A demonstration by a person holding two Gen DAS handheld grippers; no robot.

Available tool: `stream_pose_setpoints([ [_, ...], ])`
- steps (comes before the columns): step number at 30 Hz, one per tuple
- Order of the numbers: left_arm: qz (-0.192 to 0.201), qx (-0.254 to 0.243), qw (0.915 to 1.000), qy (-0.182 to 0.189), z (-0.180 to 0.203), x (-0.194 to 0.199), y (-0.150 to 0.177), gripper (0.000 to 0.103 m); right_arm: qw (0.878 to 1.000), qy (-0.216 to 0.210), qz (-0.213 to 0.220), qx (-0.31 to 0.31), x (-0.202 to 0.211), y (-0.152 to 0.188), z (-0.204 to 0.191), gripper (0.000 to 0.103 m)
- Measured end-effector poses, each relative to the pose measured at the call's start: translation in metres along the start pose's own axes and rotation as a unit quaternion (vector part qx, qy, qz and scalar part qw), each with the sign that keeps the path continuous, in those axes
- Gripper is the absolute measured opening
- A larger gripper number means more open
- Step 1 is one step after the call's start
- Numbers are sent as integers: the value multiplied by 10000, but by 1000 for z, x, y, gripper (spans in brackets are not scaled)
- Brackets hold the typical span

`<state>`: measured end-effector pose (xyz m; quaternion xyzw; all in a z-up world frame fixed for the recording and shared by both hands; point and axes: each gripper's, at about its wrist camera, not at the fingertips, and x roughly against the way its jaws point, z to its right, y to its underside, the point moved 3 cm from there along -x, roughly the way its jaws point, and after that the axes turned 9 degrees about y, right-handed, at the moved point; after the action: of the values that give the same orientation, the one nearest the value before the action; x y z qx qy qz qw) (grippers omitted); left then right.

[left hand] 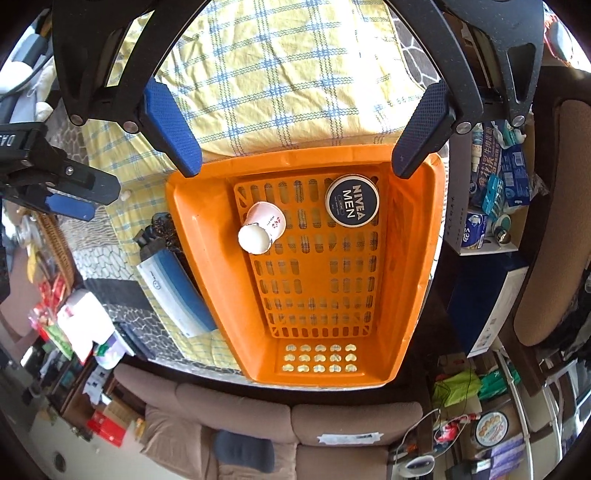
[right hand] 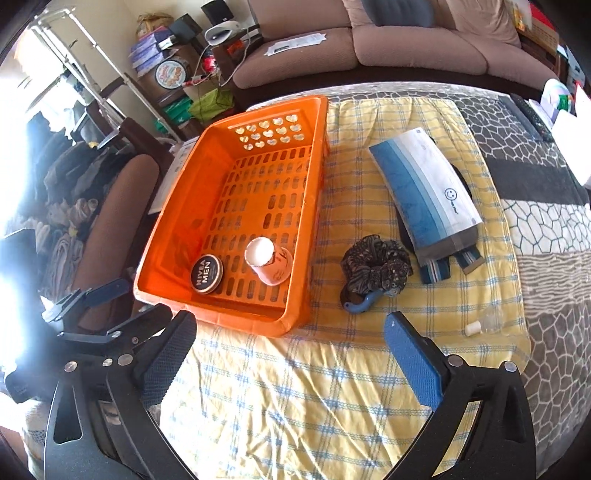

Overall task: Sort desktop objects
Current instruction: 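Lift both grippers up and away from the orange basket, then move both grippers toward the black patterned scrunchie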

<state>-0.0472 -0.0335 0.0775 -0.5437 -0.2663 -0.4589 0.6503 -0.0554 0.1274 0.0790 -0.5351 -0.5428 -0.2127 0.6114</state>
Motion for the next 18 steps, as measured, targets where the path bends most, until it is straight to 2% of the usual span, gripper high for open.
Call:
stream_pose_setpoints([
  [10, 71, -182, 9998, 87, 38, 3, 2, 103, 9938, 997, 359, 343, 24, 16, 41, 103],
  [18, -4, -519, 9980, 352, 89, -18, -1, 103, 9906, 1333, 269, 177, 27, 28, 104, 103],
])
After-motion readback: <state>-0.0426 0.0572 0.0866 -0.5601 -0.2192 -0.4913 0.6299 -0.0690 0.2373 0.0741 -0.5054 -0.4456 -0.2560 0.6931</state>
